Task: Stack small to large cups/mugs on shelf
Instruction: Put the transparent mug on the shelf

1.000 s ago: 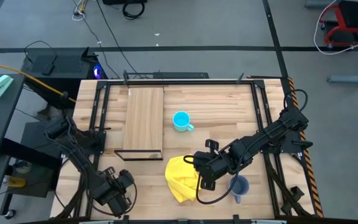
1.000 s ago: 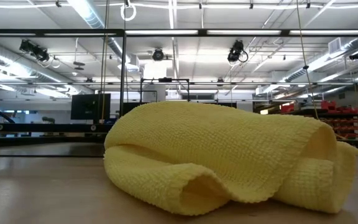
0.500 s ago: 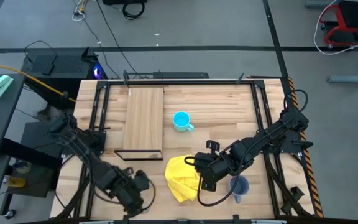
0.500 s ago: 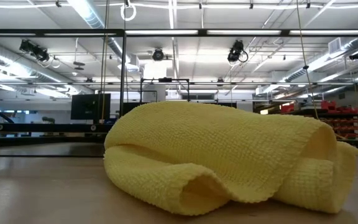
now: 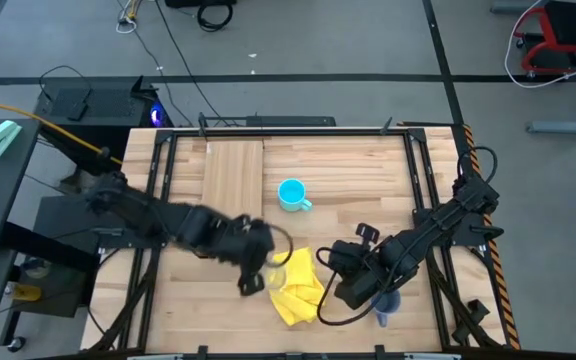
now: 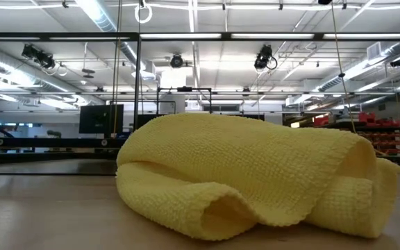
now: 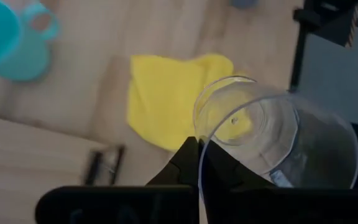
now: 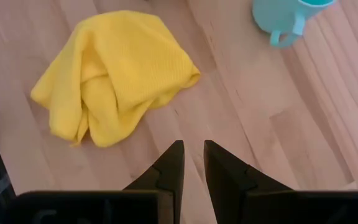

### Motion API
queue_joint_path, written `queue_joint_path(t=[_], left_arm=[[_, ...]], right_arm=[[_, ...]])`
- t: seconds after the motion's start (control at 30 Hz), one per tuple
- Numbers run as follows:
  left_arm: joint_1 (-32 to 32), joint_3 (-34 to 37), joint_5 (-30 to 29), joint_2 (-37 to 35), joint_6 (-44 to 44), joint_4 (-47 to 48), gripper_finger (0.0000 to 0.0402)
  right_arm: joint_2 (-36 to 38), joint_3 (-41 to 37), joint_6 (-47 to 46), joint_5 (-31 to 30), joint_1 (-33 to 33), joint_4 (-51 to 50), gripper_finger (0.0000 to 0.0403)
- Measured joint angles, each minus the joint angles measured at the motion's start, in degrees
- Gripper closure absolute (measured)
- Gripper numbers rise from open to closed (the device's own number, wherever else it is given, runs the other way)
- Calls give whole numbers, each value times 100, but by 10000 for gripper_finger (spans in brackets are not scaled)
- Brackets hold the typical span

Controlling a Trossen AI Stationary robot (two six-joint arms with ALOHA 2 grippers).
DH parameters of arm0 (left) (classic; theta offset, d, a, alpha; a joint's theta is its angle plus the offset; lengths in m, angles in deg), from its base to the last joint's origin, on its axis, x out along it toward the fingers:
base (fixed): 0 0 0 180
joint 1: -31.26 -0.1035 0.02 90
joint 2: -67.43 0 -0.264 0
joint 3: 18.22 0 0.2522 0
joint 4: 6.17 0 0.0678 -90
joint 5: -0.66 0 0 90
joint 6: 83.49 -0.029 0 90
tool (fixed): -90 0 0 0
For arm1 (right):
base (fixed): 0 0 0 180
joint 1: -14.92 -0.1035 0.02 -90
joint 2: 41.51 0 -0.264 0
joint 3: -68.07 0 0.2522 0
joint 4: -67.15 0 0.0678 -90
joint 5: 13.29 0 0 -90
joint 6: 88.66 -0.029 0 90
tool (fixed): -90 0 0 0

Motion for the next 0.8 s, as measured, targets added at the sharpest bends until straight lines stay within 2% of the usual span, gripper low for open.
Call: queue_joint_path(t=[0.2,0.43,0.63,0.8], left_arm=[[-782,-9,219,239,-752,-326,395],[-1455,-7,1066,933,-1569,-839,395],[-1930,0,1076,1379,-1904,-656,396],[-2257,-8,1097,1589,-2150,-853,396]], right_arm=[[0,0,-440,-87,86,-313,333],[0,0,-326,-129,520,-524,333],[0,-2,-233,-74,985,-1262,333],[254,-382,-69,-44,1256,-1141,333]])
